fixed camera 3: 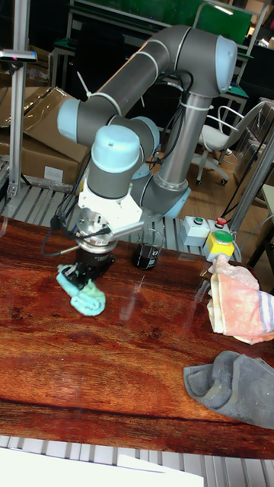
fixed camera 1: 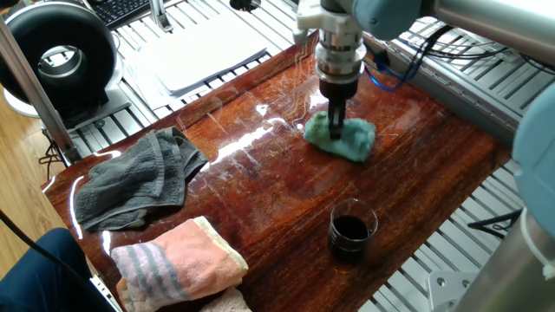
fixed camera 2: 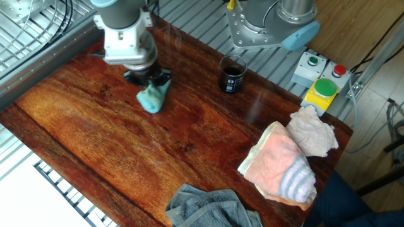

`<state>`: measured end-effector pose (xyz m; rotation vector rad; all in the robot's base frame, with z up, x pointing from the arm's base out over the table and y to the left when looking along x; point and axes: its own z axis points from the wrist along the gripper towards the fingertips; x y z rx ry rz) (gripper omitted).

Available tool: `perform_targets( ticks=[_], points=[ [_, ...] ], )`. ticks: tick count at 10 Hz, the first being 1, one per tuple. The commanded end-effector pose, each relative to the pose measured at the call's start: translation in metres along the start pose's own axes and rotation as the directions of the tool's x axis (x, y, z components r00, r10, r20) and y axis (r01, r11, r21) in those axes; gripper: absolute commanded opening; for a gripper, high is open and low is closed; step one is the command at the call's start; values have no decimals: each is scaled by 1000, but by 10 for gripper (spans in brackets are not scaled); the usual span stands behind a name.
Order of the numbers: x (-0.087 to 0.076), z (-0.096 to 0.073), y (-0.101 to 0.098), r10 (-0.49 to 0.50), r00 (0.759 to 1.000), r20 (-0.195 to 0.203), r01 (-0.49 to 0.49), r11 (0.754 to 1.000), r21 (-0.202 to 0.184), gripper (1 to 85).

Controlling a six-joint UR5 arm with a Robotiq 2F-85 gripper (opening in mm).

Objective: Clean the table with a cloth

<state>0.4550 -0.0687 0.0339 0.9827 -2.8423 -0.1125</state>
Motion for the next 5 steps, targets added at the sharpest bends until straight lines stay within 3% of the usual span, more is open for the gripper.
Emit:
perform_targets(
  ticks=[1,5],
  points=[
    [12,4,41,97,995,9,-95,991,-92,13],
    [7,13,77,202,979,23,-195,964,-184,13]
  ],
)
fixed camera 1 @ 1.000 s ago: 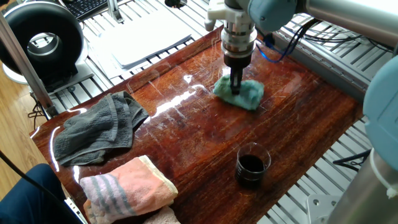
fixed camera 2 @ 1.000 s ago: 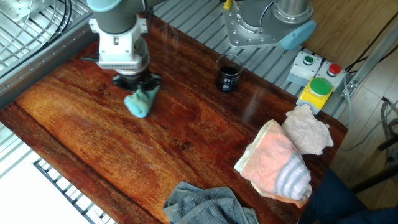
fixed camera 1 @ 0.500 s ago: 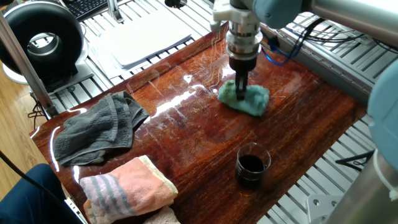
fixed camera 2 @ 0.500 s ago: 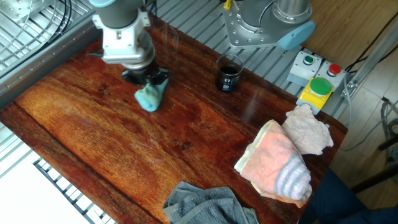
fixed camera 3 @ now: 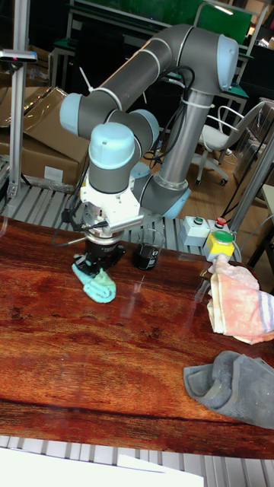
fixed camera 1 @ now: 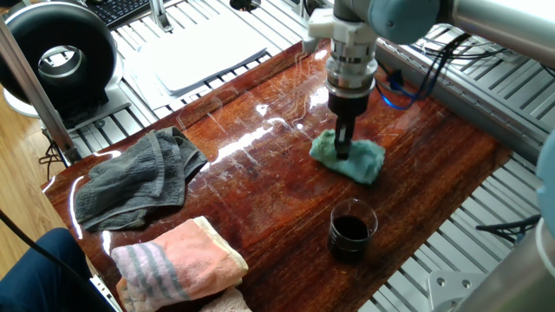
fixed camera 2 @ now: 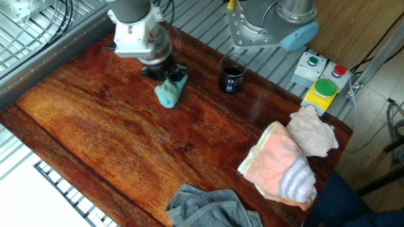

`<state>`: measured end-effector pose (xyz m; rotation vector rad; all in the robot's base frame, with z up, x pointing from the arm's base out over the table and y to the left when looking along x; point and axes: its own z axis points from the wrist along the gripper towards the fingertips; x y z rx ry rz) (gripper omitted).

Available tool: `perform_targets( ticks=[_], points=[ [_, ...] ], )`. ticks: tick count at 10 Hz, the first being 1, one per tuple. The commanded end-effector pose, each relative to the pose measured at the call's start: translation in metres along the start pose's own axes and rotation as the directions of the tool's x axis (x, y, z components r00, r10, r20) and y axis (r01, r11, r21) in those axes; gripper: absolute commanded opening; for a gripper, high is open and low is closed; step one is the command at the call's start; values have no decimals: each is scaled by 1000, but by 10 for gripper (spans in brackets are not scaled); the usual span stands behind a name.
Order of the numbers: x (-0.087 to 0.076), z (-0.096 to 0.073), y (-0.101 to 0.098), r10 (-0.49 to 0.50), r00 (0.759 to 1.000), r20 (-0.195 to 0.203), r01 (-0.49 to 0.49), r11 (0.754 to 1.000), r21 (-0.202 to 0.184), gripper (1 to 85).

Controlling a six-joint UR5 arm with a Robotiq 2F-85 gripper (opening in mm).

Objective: Clean the table with a cloth

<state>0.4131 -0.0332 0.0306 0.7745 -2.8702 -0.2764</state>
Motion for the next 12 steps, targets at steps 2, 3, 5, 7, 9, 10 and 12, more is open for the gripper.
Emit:
perform_targets(
  ticks=[2,3,5,7,9,10,12],
  points=[
    [-1,4,42,127,992,9,-125,985,-122,13],
    [-1,4,47,141,990,6,-139,981,-138,13],
    [0,5,52,157,988,5,-154,976,-155,13],
    [-4,7,59,176,984,8,-172,969,-178,13],
    [-9,6,73,207,978,7,-200,952,-230,13],
    [-11,5,77,218,976,7,-209,946,-247,13],
    [-14,4,84,234,972,9,-223,934,-278,13]
  ],
)
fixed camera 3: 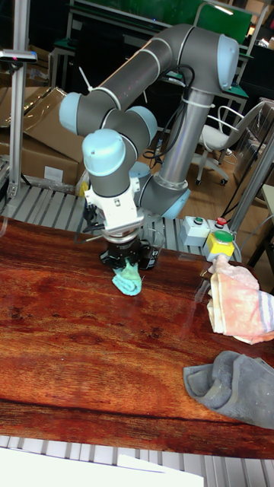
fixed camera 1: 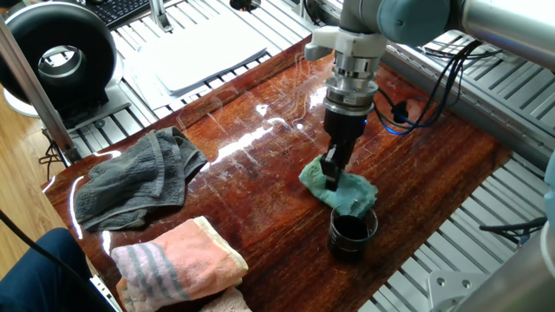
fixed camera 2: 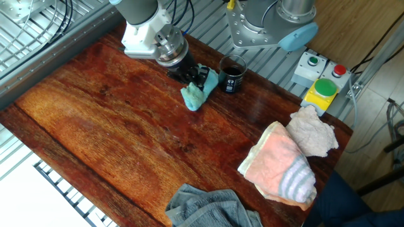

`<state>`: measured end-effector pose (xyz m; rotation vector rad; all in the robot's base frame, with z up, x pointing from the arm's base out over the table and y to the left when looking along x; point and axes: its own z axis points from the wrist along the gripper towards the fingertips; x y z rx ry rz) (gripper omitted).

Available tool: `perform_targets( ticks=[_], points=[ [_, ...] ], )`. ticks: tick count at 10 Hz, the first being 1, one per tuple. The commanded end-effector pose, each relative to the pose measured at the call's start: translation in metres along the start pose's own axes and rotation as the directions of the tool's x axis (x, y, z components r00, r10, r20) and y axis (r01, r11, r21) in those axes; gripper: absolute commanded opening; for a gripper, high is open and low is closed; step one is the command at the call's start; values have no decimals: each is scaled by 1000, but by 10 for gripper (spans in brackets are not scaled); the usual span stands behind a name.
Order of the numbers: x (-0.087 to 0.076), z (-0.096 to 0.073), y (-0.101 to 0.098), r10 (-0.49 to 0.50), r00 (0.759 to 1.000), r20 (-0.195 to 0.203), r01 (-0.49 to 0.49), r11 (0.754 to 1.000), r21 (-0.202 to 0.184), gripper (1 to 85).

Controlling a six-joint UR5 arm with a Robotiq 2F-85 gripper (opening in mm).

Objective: Clean the table with a cloth

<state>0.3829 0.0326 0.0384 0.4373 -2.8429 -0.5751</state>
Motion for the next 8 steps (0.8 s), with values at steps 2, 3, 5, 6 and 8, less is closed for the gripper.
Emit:
perform_targets(
  ticks=[2,3,5,6,8],
  points=[
    [-11,1,10,16,999,34,-14,999,-44,13],
    [-13,1,3,0,999,38,1,1000,-19,13],
    [-15,0,-25,-64,997,33,61,994,88,13],
    [-13,-3,-35,-93,995,22,89,988,124,13],
    [-9,-13,-57,-158,987,-16,159,970,183,13]
  ],
)
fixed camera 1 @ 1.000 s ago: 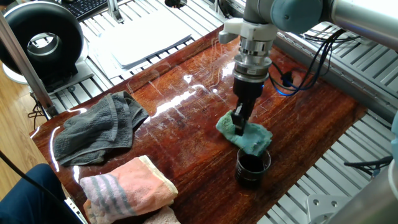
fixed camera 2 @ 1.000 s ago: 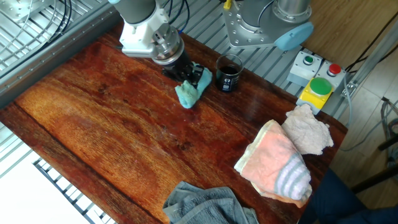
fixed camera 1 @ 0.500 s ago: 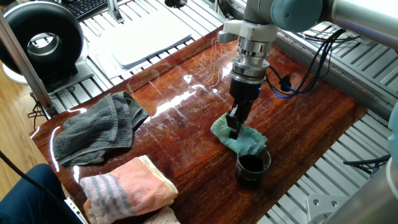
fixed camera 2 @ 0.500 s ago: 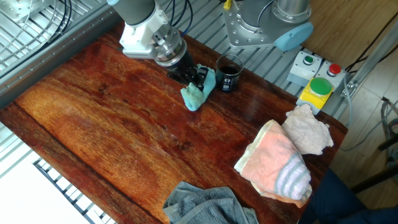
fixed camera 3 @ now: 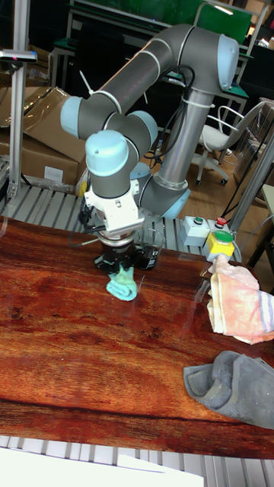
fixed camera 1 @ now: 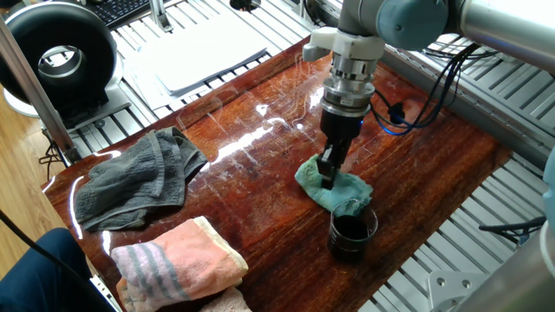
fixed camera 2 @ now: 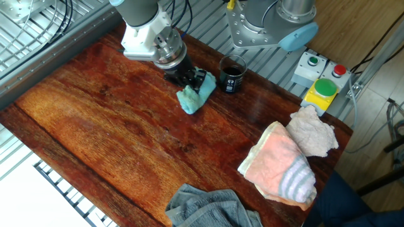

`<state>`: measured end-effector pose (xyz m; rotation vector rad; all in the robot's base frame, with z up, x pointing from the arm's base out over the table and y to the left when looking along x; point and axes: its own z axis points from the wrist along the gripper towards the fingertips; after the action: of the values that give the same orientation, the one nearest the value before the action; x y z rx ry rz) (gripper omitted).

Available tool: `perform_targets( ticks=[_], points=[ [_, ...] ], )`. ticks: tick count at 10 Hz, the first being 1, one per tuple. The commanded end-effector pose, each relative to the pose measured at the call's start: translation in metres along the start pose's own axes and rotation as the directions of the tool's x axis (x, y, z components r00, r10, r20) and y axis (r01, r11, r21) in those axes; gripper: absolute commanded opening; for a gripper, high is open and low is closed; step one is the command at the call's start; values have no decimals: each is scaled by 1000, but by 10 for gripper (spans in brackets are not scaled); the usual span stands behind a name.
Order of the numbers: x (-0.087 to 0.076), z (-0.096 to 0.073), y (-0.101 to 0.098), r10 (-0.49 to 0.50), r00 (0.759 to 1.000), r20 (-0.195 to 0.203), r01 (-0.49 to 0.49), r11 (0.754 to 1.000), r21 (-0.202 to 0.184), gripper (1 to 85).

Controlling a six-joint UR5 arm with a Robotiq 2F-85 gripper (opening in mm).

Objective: Clean the table with a cloth

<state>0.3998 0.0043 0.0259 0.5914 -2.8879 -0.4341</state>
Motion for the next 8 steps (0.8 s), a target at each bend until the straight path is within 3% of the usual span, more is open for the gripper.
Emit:
perform_targets(
  ticks=[1,5,8],
  points=[
    [4,-10,-26,-87,996,-24,88,994,70,13],
    [0,-26,-61,-234,967,-100,248,955,164,13],
    [-22,-30,-68,-258,960,-111,275,943,187,13]
  ],
)
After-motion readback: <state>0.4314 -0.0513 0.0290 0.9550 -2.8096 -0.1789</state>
